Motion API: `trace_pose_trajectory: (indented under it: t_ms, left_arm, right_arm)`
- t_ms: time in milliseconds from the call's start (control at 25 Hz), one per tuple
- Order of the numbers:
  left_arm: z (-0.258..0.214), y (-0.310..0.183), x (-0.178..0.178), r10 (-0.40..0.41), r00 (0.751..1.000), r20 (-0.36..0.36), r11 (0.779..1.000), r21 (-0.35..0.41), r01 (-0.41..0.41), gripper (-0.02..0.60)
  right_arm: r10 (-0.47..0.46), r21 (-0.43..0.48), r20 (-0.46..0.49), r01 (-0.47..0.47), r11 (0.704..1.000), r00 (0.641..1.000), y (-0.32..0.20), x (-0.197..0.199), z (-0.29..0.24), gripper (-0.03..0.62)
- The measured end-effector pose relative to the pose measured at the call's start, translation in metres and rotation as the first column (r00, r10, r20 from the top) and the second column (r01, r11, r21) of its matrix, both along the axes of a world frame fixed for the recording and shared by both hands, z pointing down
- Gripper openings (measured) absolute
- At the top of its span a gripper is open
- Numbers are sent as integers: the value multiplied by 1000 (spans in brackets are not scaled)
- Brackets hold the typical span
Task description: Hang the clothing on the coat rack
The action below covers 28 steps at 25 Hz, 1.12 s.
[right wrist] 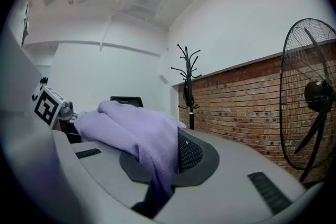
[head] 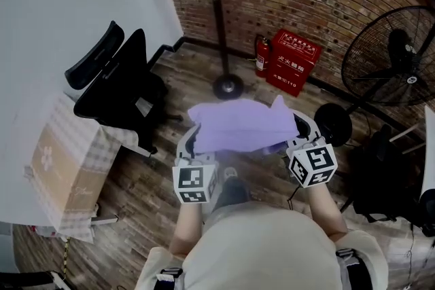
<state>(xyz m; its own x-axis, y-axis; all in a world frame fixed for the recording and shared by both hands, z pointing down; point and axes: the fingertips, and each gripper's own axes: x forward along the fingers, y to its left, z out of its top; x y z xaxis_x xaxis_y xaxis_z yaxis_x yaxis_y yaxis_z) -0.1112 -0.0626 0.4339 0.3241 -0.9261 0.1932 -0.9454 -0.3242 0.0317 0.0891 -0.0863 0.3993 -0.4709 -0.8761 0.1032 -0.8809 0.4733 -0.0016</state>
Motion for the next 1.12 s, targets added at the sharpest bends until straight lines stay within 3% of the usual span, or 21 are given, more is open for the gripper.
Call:
trace_pose_trajectory:
  t_ms: [640, 1120]
  left_arm:
    - [-21, -167, -43, 49, 999, 6, 998, 41, -50, 89]
    - [-31, -251, -68, 82, 996, 23, 994, 75, -84, 89]
  right_arm:
    - [51, 24, 7, -51, 998, 999, -158, -41, -20, 15]
    - [84, 68, 10, -85, 994, 996, -234, -66, -25, 15]
